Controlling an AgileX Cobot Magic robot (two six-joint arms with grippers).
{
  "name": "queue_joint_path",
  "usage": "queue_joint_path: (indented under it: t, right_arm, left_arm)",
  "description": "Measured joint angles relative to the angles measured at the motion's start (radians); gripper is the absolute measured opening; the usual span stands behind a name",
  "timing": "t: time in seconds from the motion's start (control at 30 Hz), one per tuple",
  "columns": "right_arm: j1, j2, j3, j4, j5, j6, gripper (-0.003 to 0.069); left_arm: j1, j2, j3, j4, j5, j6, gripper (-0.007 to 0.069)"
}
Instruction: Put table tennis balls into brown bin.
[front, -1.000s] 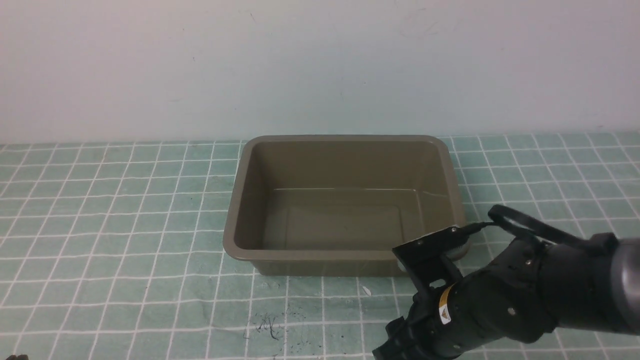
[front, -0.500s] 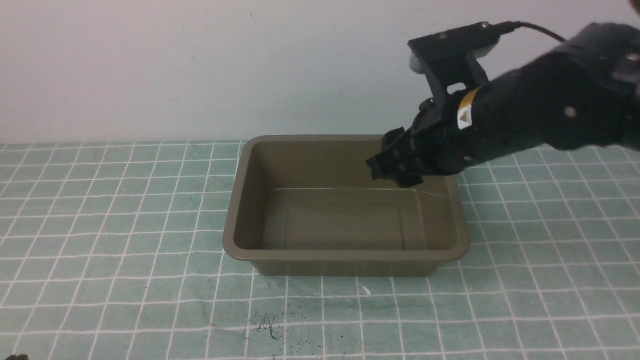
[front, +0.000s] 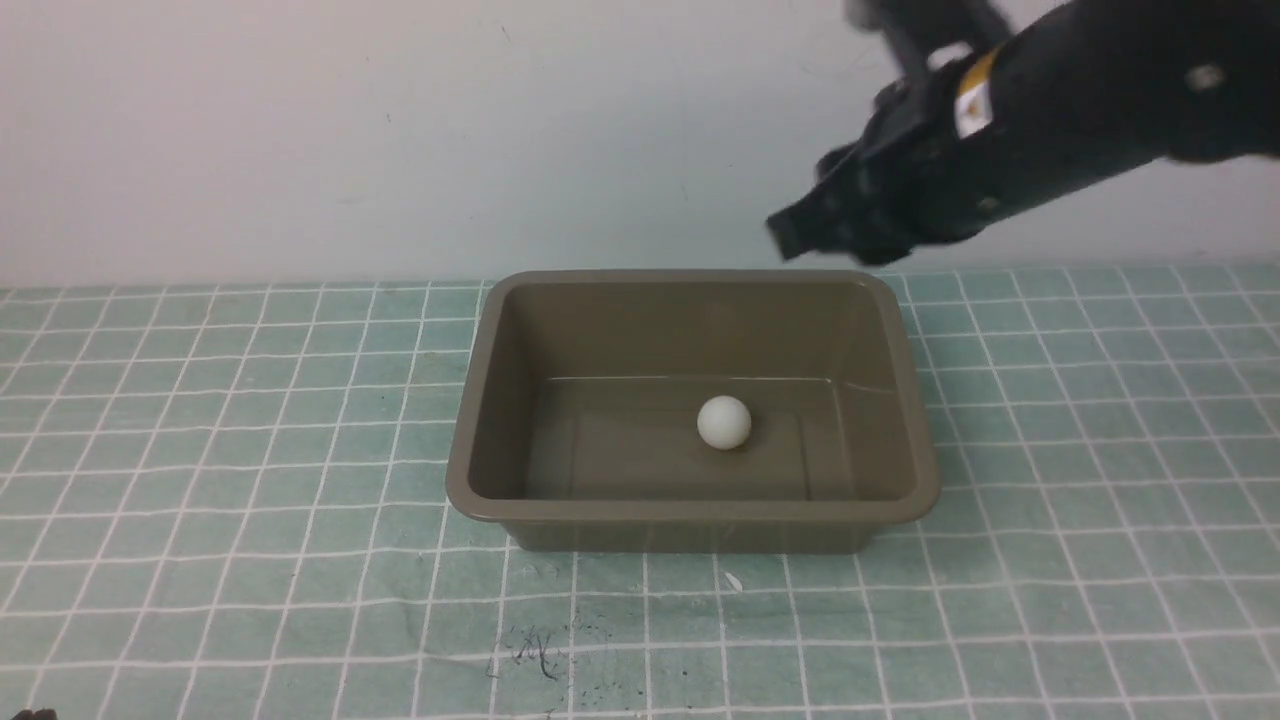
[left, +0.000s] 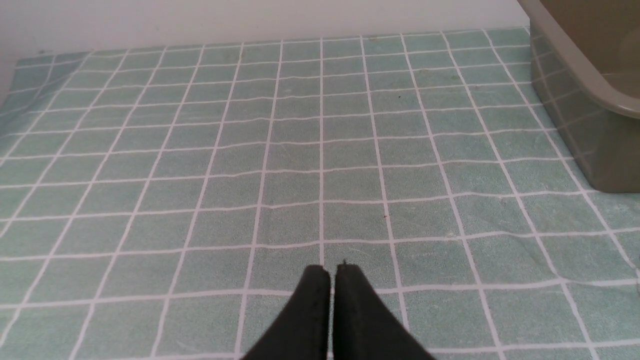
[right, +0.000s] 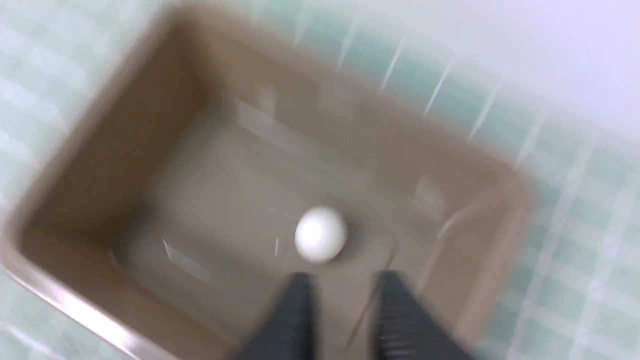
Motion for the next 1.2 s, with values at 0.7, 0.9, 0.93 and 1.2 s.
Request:
queue_joint_path:
  t: [0.7,0.9,0.93,1.2]
  right_arm:
    - [0.000,-1.244,1.025,-0.276,-0.731,0.236,-0.0015]
    - [0.000,-1.442,1.147,-0.308,-0.719,0.318,-0.0015]
    - [0.000,-1.442,1.160,-0.313,-0.703,0.320,-0.0015]
    - [0.000,-1.418,1.175,-0.230,-0.635,0.255,-0.0015]
  left_arm:
    - [0.000,0.000,0.000,0.000,0.000,0.000,-0.0004]
    - [0.000,-0.001,0.000,0.000,0.000,0.000,-0.0004]
    - [0.000,0.000,0.000,0.000,0.000,0.000,-0.0004]
    - [0.001,0.000,0.000,0.000,0.000,0.000,-0.0004]
